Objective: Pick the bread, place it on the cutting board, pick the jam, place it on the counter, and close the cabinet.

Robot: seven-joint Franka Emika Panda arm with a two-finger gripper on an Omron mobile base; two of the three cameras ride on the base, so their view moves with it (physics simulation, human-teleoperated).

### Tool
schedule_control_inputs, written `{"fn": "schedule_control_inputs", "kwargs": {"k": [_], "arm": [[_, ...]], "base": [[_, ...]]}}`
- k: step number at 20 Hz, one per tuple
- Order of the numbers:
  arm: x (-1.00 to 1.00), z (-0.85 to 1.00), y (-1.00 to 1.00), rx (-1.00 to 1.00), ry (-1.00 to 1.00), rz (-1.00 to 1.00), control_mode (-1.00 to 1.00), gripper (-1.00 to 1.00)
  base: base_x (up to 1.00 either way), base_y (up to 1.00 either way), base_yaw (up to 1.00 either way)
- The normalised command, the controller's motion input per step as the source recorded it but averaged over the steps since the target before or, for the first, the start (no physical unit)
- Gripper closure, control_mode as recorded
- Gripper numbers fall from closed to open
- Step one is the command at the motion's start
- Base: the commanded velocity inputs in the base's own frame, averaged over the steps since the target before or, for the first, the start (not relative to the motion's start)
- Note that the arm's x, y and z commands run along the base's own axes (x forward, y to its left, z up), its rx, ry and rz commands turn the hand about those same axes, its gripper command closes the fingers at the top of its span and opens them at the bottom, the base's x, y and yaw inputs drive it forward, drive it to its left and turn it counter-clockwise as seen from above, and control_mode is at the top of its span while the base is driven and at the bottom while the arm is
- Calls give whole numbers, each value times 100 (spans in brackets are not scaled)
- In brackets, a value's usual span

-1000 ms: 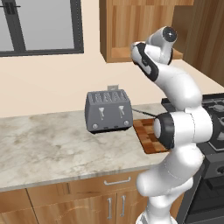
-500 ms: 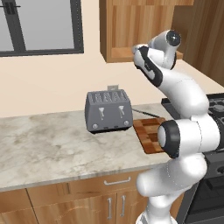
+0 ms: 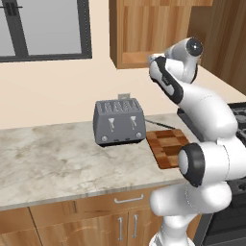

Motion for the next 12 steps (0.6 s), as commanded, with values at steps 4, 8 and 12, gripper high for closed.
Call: {"fn": "schedule_control_inputs", "kwargs": {"k": [4, 8, 12], "arm": [[-42, -17, 11, 0, -2, 0, -100, 100], [-38, -17, 16, 0, -1, 0, -100, 100], [-38, -19, 18, 0, 0, 0, -100, 100]], "base": [[0, 0, 0], [0, 0, 0], [0, 0, 0]]}}
